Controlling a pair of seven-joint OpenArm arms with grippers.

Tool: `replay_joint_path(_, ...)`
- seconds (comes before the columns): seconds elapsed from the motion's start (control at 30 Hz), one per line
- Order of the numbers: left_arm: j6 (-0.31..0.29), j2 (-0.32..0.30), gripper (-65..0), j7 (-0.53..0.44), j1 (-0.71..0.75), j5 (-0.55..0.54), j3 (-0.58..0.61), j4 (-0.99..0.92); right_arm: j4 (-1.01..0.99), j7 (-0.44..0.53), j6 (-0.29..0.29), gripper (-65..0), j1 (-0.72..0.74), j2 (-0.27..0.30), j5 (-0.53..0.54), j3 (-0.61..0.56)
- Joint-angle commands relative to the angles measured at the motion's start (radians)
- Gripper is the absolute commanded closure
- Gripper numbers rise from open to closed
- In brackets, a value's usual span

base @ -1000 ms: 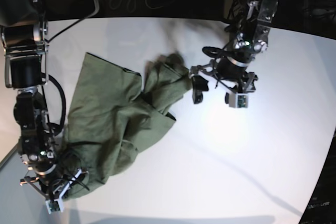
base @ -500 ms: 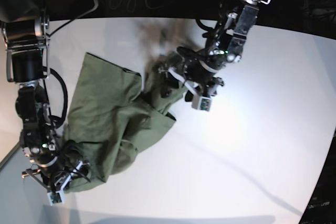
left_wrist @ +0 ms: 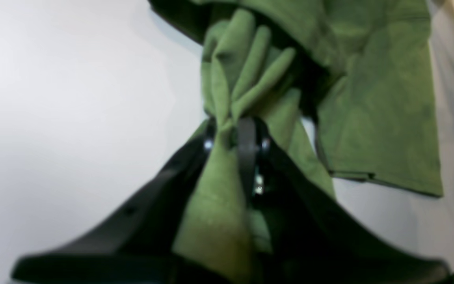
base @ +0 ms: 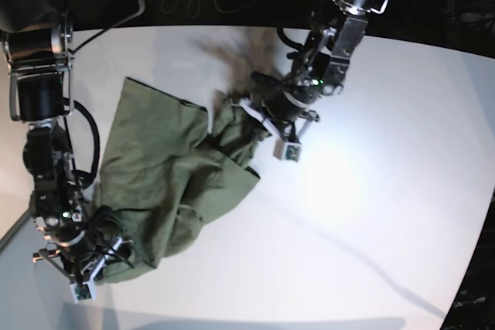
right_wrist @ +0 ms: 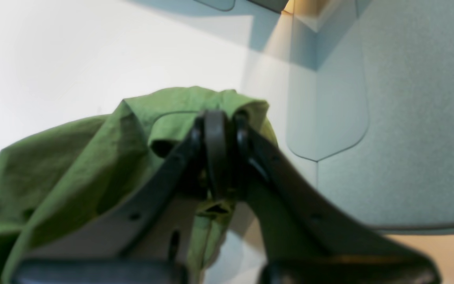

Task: Layout the t-shirt on the table in an organized manner, then fold the t-shirt properly
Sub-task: 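Pull the shirt taut between both grippers, stretching it lengthwise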

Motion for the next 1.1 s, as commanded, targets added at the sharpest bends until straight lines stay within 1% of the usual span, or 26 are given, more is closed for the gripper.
replay_joint_path(0.0,0.005,-0.011,-1.5,-0.036,-0.030,-0.004,-0.042,0.015,0.018,0.028,-0.001,0.0,0.033,0.011,0.000,0.006)
replay_joint_path(0.03,0.005,-0.016,0.0,-0.036,-0.033,0.002,-0.079,0.014,0.018,0.028,-0.001,0.0,0.033,0.011,0.000,0.006)
replay_joint_path(0.17,0.005,-0.027,0.0,-0.038,-0.054,0.005,-0.220,0.015,0.020,0.029,-0.001,0.0,0.033,0.016,0.000,0.008)
replay_joint_path(0.27,0.005,-0.054,0.0,-0.038,-0.072,0.007,-0.306,0.017,0.055,0.029,-0.001,0.0,0.029,0.017,0.004,0.017)
replay_joint_path(0.37,0.005,-0.082,0.0,-0.038,-0.102,0.007,-0.338,0.017,0.140,0.029,-0.001,0.0,-0.010,0.010,0.004,0.073)
replay_joint_path(0.4,0.005,-0.096,0.0,-0.038,-0.111,0.007,-0.345,0.017,0.170,0.029,-0.001,0.0,-0.017,-0.001,0.004,0.081)
replay_joint_path(0.53,0.007,-0.159,0.0,-0.039,-0.135,0.009,-0.353,0.044,0.252,0.023,-0.001,0.0,-0.060,-0.004,0.004,0.083)
replay_joint_path(0.6,0.007,-0.189,0.0,-0.044,-0.140,0.044,-0.353,0.074,0.272,0.024,-0.001,0.0,-0.076,0.005,0.003,0.083)
replay_joint_path(0.67,0.007,-0.209,0.0,-0.102,-0.134,0.131,-0.353,0.113,0.288,0.026,-0.001,0.0,-0.097,0.010,0.003,0.083)
replay_joint_path(0.73,0.007,-0.212,0.0,-0.190,-0.129,0.256,-0.353,0.130,0.295,0.026,-0.001,0.0,-0.109,0.011,0.003,0.090)
replay_joint_path(0.87,0.007,-0.202,0.0,-0.369,-0.111,0.596,-0.373,0.129,0.295,0.021,-0.001,0.0,-0.116,0.005,0.003,0.169)
replay_joint_path(0.93,0.007,-0.199,0.0,-0.450,-0.100,0.740,-0.384,0.126,0.295,0.021,0.001,0.0,-0.129,0.005,0.003,0.190)
replay_joint_path(1.03,0.010,-0.189,0.0,-0.533,-0.097,0.925,-0.387,0.055,0.295,0.021,0.001,0.0,-0.146,0.005,0.003,0.198)
replay_joint_path(1.07,0.027,-0.191,0.0,-0.547,-0.097,0.983,-0.387,0.020,0.296,0.021,0.001,0.0,-0.162,0.005,0.003,0.198)
